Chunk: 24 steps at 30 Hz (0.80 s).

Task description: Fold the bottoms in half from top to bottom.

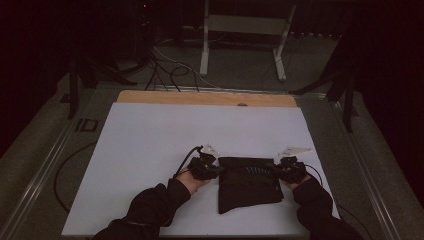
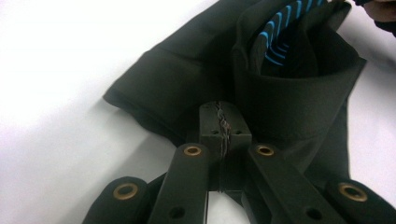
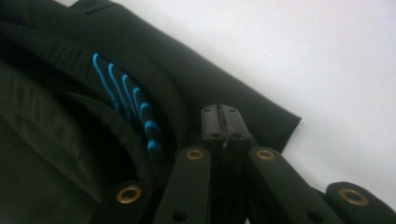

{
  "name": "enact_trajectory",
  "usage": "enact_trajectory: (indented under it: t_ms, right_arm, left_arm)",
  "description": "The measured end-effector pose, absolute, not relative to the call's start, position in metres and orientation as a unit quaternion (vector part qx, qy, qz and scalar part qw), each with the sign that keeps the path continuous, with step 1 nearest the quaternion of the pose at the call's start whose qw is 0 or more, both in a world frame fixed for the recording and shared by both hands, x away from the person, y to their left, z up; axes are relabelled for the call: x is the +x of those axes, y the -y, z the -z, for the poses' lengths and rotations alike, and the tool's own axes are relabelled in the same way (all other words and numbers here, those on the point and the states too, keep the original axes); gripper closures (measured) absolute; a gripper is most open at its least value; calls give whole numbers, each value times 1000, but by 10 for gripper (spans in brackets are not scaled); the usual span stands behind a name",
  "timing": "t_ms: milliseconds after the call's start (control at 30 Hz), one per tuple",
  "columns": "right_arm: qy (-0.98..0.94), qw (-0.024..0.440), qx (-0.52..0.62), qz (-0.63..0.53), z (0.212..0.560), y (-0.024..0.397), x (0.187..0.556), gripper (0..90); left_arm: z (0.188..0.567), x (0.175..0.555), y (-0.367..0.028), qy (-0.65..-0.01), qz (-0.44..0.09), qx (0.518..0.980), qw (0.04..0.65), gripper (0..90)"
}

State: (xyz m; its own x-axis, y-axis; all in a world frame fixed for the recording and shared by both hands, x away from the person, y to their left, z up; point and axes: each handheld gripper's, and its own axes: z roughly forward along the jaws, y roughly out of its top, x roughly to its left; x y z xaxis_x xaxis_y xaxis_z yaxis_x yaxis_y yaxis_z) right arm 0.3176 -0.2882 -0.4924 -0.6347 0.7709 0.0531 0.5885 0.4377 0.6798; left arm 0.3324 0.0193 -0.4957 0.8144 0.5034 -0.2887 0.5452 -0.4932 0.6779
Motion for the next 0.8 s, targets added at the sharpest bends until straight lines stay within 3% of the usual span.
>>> enact_trajectory:
  t_ms: [800]
  right_arm:
    - [-847, 118, 377, -356, 486, 276, 262, 898]
  left_arm:
    - [486, 294, -11, -245, 33, 882, 402, 896]
